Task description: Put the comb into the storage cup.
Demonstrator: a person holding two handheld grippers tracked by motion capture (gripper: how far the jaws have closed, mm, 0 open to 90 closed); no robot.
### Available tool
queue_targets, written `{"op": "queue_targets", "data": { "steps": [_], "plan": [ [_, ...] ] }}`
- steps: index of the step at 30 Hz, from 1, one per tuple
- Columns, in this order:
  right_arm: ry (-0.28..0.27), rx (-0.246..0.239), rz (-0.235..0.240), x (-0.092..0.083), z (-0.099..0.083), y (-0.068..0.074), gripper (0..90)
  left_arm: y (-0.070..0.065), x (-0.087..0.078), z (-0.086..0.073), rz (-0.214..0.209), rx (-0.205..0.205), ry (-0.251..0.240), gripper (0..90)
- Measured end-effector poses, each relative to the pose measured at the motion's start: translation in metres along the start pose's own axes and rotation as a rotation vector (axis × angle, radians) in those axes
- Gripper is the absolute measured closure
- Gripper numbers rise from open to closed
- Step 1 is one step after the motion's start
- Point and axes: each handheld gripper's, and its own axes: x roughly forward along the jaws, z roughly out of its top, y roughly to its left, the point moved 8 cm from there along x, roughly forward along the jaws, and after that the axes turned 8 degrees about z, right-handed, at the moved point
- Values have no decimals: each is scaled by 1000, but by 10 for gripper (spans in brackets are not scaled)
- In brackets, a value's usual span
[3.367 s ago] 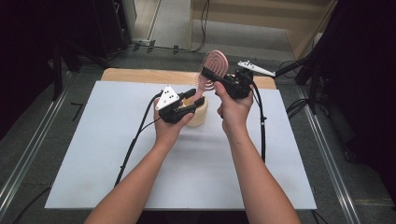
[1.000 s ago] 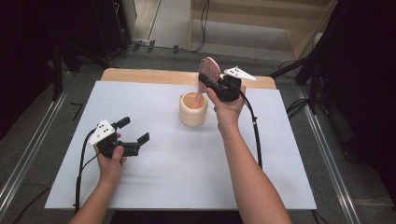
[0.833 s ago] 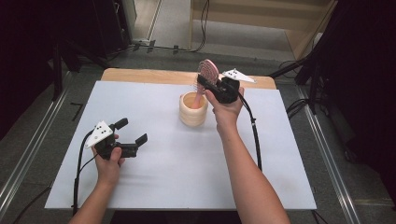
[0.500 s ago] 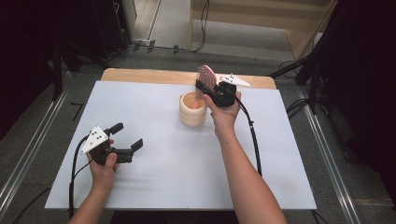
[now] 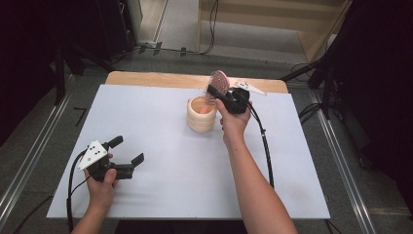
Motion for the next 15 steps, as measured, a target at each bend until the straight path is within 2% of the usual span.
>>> {"op": "queue_targets", "data": {
  "steps": [2,3,4,5,7,11,12,13,15],
  "plan": [
    [3,30,4,-2,0,-5,613,1,-1,-2,7,0,5,0],
    [3,30,4,-2,0,-5,613,1,-1,-2,7,0,5,0],
    [11,53,10,-5,0,-8,584,1,-2,-3,8,0,5,0],
    [11,53,10,-5,0,-8,584,1,-2,-3,8,0,5,0],
    [41,54,-3,-7,-2,-10,470,1,-4,-5,13,-8,9,0],
    [45,34,-20,-12,-3,-11,292,1,-6,-5,14,-5,7,0],
    [45,34,-20,-12,-3,-11,292,1,-6,-5,14,-5,7,0],
    [51,13,-15,-15,-4,-10,105,1,-8,-5,13,-5,6,0],
    [53,5,-16,-17,-5,-10,96,1,-9,-5,15,-6,7,0]
  ]
}}
